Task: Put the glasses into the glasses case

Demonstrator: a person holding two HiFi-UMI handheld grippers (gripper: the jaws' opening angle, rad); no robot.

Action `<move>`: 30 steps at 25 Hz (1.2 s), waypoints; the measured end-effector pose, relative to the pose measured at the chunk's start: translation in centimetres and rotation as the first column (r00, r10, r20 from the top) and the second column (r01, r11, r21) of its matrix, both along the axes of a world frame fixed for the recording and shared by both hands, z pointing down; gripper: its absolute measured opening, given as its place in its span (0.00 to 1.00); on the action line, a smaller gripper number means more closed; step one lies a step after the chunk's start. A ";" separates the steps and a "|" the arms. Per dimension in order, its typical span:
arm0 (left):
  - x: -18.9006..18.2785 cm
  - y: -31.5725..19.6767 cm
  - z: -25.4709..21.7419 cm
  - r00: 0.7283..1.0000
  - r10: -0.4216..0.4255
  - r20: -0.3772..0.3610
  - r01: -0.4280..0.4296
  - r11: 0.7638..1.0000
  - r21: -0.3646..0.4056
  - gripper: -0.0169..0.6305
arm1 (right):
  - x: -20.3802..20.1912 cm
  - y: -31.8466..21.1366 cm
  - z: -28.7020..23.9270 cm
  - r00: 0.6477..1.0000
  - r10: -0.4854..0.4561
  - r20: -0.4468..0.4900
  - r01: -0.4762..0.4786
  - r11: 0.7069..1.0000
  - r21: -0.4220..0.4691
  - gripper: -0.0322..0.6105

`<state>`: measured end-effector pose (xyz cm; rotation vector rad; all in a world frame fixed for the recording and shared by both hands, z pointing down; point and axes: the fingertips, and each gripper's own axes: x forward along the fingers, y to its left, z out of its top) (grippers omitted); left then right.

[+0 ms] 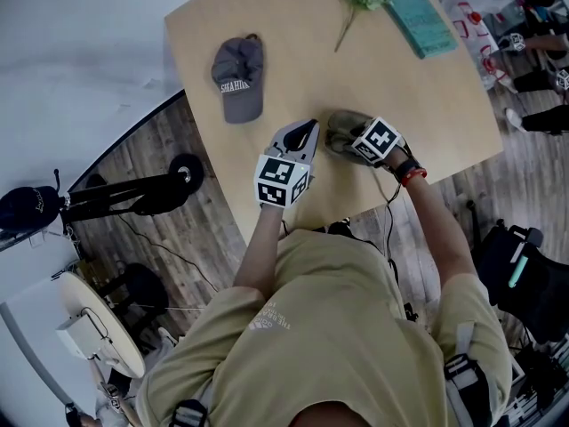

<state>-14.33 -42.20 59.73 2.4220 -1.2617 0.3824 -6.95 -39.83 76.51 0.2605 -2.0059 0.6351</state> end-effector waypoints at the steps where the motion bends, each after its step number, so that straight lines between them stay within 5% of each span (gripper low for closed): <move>1: 0.1 0.0 0.0 1.000 0.003 0.000 -0.003 1.000 0.001 0.05 | 0.1 -0.1 -0.1 1.000 0.008 0.001 -0.008 1.000 0.002 0.38; 18: 1.3 0.7 -1.1 1.000 0.009 -0.007 -0.010 1.000 -0.012 0.05 | 2.8 -1.1 -6.7 0.954 0.270 0.133 -0.284 0.953 0.106 0.33; 30: 3.6 3.4 -5.0 1.000 -0.019 -0.019 0.020 0.997 0.070 0.05 | 7.1 0.6 -15.0 0.833 0.457 0.312 -0.532 0.817 0.223 0.24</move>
